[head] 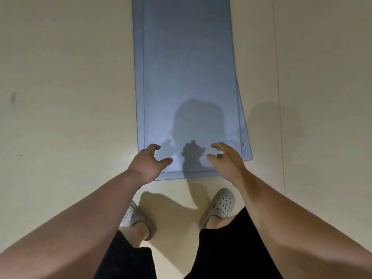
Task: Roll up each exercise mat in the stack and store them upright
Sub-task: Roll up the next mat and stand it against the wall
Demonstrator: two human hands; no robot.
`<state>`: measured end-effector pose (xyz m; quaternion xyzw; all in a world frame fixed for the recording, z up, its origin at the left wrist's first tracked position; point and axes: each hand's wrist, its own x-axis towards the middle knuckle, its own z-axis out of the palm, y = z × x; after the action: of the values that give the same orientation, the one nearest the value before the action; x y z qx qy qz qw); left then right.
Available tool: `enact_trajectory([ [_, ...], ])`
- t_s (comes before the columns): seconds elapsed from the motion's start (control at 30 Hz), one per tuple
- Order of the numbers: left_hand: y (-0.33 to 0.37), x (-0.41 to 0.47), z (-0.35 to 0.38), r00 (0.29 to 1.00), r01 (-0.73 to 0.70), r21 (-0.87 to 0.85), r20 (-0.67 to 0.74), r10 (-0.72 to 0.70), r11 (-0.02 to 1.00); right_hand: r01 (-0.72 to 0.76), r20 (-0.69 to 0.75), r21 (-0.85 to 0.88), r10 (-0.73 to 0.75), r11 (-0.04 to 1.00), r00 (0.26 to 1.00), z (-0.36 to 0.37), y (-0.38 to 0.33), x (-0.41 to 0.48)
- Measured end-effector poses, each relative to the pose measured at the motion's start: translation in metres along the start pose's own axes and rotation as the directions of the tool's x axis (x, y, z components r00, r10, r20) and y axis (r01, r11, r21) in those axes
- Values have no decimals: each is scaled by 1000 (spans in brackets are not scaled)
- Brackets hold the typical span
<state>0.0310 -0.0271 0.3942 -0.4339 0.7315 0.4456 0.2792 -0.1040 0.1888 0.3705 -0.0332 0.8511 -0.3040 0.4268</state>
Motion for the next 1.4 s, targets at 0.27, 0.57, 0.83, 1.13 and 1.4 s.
enact_trajectory([
  [0.27, -129, 192, 94, 994, -107, 265, 20, 106, 958, 50, 85, -234, -30, 971, 996, 144, 119, 164],
  [0.57, -200, 343, 170, 969, -229, 549, 49, 242, 804, 160, 114, -618, -114, 770, 987, 254, 196, 287],
  [0.83, -231, 348, 204, 932, -334, 578, 85, 352, 745, 146, 50, -833, -190, 534, 981, 243, 249, 282],
  [1.13, -249, 354, 200, 823, -451, 718, 104, 559, 530, 250, 120, -721, -239, 646, 964, 222, 250, 281],
  [1.4, -251, 358, 202, 622, -634, 728, 279, 732, 261, 272, 149, -733, -242, 624, 959, 216, 243, 283],
])
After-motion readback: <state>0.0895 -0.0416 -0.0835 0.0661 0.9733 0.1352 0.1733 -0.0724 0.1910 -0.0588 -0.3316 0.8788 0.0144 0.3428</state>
